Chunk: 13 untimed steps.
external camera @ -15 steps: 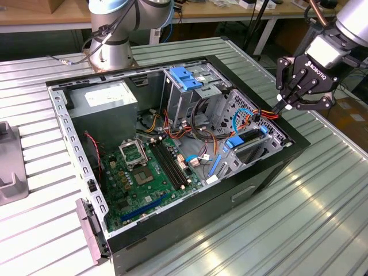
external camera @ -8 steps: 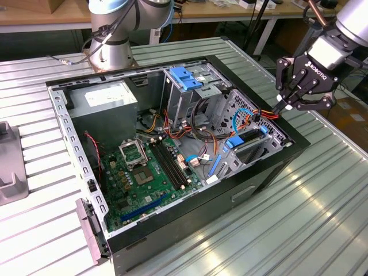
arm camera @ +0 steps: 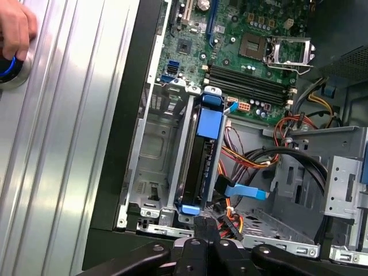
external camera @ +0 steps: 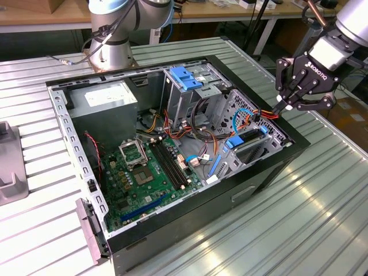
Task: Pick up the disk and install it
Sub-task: 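Insert the first disk wire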
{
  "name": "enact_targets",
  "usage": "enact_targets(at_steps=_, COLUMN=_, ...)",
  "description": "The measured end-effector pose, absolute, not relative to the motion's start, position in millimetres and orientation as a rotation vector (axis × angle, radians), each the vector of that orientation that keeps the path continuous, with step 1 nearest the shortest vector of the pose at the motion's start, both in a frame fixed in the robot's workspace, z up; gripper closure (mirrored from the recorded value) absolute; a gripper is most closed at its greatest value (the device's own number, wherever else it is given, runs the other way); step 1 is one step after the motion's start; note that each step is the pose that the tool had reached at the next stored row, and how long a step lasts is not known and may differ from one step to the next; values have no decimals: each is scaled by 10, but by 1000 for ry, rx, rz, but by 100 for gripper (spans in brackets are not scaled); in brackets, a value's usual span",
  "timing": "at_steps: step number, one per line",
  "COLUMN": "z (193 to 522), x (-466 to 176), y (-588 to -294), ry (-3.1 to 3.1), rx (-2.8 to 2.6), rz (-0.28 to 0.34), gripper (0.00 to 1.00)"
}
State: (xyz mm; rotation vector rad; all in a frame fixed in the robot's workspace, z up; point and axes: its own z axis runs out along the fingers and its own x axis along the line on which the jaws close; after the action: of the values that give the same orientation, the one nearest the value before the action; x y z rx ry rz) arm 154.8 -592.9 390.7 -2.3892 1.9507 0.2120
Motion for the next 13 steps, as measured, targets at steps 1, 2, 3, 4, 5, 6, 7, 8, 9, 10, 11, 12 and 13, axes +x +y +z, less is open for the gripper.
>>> enact_targets(at_steps=1, z=3907, x=1548, y=-5929, ry=1943, rx=-2396, rz=212, gripper=90)
enact_targets(at_steps=2, z=3906, x=1548, y=-5929, ry=1937, rx=-2401, rz=213, gripper=90)
enact_targets(at_steps=3, z=3906, x=1548, y=-5929, ry=1932, rx=-2406, rz=213, gripper=90)
enact_targets(at_steps=4, z=3906, x=1548, y=-5929, ry=1928, rx=-2409, rz=213, gripper=90)
enact_targets(at_steps=5, z=3907, x=1548, y=-5929, ry=1923, rx=-2414, rz=213, gripper=90)
enact_targets(at_steps=6, z=3907, x=1548, y=-5929, ry=1918, rx=-2418, rz=213, gripper=90)
enact_targets(at_steps=7, z=3906, x=1548, y=-5929, ry=1914, rx=-2422, rz=213, gripper=90)
enact_targets(at_steps=8, z=3907, x=1548, y=-5929, ry=1910, rx=-2425, rz=214, gripper=90)
enact_targets(at_steps=9, z=3906, x=1548, y=-5929, ry=1904, rx=-2430, rz=214, gripper=90)
enact_targets(at_steps=10, z=3907, x=1548, y=-5929, ry=1897, rx=-2436, rz=214, gripper=90)
enact_targets(at_steps=11, z=3906, x=1548, y=-5929, ry=1890, rx=-2442, rz=214, gripper=90)
enact_targets(at_steps=12, z=3907, x=1548, y=-5929, ry=1885, rx=-2446, rz=214, gripper=90)
enact_targets(at_steps=13, z=3907, x=1549, y=-5929, ry=1880, rx=-2451, rz=215, gripper=90)
